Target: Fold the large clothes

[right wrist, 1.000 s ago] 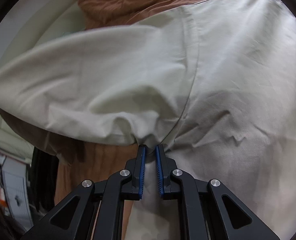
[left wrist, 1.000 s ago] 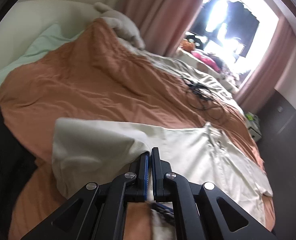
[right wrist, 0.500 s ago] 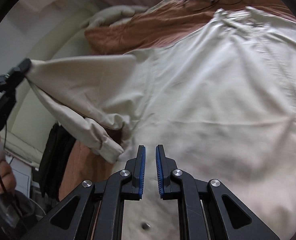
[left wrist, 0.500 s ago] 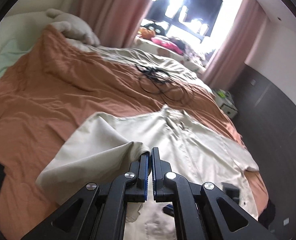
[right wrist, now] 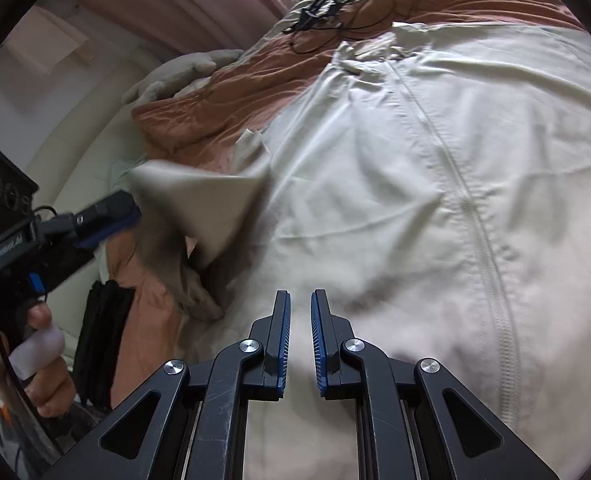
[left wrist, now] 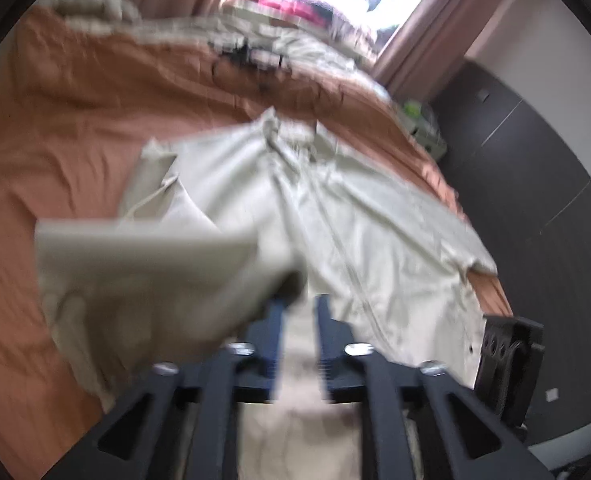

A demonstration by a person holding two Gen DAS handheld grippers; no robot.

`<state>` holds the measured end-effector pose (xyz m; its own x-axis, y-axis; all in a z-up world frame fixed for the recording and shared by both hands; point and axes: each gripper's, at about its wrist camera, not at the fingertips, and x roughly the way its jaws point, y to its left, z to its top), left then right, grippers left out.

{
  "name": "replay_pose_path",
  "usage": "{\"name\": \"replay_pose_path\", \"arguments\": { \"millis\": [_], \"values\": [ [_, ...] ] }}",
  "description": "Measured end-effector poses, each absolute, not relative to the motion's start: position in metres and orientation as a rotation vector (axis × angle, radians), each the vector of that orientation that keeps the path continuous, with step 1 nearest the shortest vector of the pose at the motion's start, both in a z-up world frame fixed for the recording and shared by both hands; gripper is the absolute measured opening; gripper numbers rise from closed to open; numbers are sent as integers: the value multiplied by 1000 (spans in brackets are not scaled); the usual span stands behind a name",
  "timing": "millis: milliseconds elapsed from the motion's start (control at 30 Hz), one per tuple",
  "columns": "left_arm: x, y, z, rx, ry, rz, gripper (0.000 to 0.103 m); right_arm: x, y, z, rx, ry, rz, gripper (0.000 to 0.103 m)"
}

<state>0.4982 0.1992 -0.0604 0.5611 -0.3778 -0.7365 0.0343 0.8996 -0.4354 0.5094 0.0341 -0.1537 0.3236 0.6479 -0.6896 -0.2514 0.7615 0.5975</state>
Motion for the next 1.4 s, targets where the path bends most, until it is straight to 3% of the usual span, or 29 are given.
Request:
{"name": "replay_pose_path", "arguments": {
  "millis": [100, 167, 367, 433, 500, 667, 733, 800, 1000, 1300, 1400],
  "values": [
    [490, 208, -60, -412, 923, -224, 69, 508, 32, -155, 415, 1097, 606, 12],
    [479, 226, -55, -441, 891, -190, 77, 506, 33, -153, 409, 1094, 607, 12],
    [447, 281, -49, -501, 844, -71, 77, 503, 65, -143, 351, 1092, 649, 16],
    [435, 299, -52, -516, 840, -29, 77, 503, 81, -141, 327, 1098, 667, 34],
    [423, 315, -55, -531, 836, 6, 77, 501, 99, -139, 298, 1093, 683, 40],
    [394, 352, -71, -545, 843, 91, 77, 497, 150, -138, 188, 1112, 729, 43],
    [383, 363, -76, -551, 845, 115, 77, 497, 168, -139, 154, 1117, 740, 61],
    [373, 375, -82, -563, 847, 133, 77, 496, 187, -138, 116, 1108, 751, 65],
    [345, 407, -103, -604, 854, 188, 77, 491, 246, -142, -83, 1095, 776, 66],
    [318, 438, -127, -662, 864, 236, 77, 491, 289, -192, -410, 1098, 644, 66],
    [313, 440, -128, -668, 865, 238, 77, 497, 283, -190, -390, 1099, 637, 42]
  ]
}}
